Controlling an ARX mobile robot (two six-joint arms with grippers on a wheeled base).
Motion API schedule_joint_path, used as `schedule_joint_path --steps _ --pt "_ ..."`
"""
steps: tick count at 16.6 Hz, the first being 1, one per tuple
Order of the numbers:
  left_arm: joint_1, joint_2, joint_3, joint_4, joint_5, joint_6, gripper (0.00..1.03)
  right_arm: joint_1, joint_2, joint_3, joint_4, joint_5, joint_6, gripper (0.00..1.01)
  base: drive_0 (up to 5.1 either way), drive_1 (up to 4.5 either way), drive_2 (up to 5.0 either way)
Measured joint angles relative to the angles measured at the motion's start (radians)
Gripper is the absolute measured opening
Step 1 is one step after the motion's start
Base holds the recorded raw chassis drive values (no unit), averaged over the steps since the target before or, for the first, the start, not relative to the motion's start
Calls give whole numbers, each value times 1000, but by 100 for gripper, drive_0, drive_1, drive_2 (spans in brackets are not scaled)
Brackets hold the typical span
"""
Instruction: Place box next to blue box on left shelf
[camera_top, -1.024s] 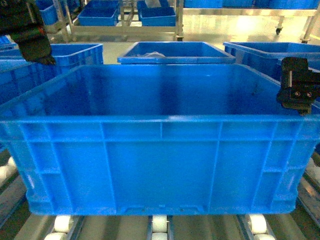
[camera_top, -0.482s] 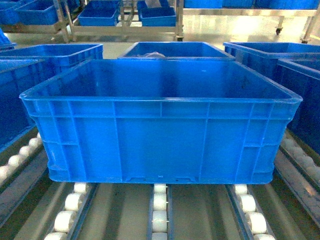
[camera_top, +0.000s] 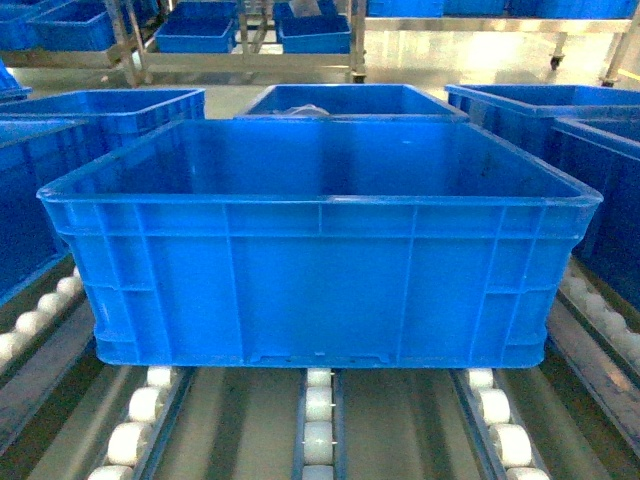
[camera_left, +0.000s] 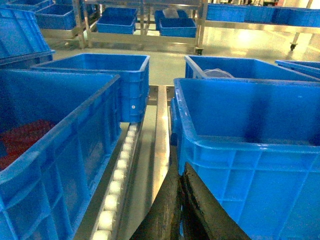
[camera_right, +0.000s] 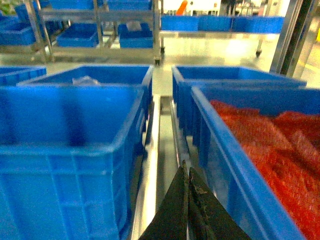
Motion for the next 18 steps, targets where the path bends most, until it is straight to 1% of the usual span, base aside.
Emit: schedule_joint_path --steps 4,9,10,18 --pt "-3 -48 -18 -23 1 0 1 4 -26 -27 -49 -4 0 1 0 0 0" --pt "-2 -112 -40 -64 0 0 1 4 -114 -51 -105 -7 0 1 0 0 0" --pt "-2 -183 -106 -81 1 0 1 4 -278 -76 -232 -7 0 1 0 0 0" --pt "-2 -544 -106 -406 0 0 1 4 -666 -87 -582 -7 0 1 0 0 0"
